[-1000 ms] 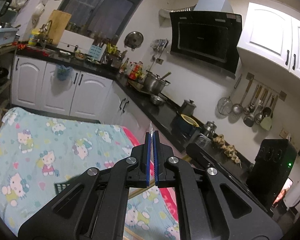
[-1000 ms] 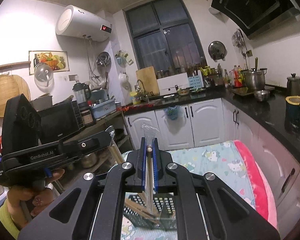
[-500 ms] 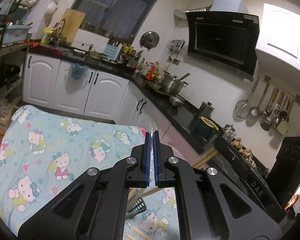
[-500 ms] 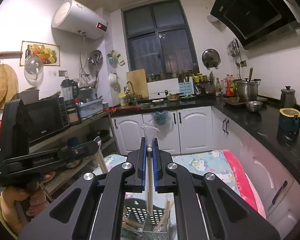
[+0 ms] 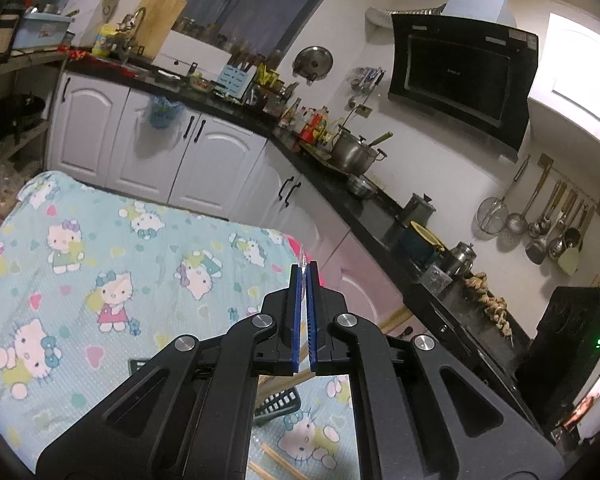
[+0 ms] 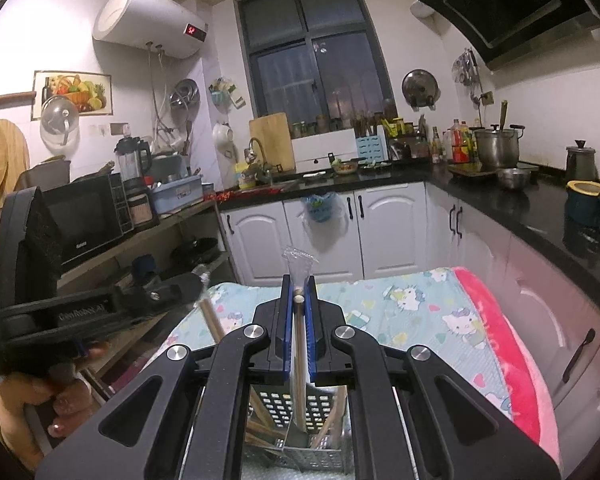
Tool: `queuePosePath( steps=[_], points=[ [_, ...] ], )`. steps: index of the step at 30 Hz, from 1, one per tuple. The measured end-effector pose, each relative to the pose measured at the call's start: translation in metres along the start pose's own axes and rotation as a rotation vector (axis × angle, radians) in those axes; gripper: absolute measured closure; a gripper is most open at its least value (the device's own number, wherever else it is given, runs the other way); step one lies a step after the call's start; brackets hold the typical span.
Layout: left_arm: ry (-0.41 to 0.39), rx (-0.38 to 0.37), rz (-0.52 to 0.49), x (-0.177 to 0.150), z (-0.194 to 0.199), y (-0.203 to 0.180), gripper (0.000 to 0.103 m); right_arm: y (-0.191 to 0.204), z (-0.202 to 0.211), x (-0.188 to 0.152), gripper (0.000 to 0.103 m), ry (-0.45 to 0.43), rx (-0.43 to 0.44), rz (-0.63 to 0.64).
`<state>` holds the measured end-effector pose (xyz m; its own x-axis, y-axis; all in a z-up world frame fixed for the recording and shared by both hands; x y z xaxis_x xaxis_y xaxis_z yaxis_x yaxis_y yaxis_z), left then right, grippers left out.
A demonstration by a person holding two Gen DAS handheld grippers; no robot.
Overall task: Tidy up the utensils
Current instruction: 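Lower the chopsticks into a caddy slot and open the left tool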
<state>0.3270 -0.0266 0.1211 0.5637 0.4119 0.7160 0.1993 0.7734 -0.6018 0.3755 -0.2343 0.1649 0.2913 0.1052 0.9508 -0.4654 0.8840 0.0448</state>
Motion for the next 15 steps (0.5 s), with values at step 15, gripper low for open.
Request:
queuePosePath(
  steps=[15],
  points=[
    [0.032,0.082,-0.026,-0.018,-0.003,0.022,0.102,0.01,-0.024,-0.032,0.097,0.09,0.012,0.013]
  ],
)
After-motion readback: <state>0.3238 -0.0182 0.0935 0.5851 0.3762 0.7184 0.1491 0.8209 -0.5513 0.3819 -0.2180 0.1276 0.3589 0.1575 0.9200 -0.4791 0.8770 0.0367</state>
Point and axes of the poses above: each gripper's, at about its wrist camera, not at the fingertips, and z roughly against the way its jaws point, y to its left, x to its top, the point moved 6 cm from there along -z, roughly the way its jaws point, and after that the axes turned 8 degrees about z, right-handed, at the moved point
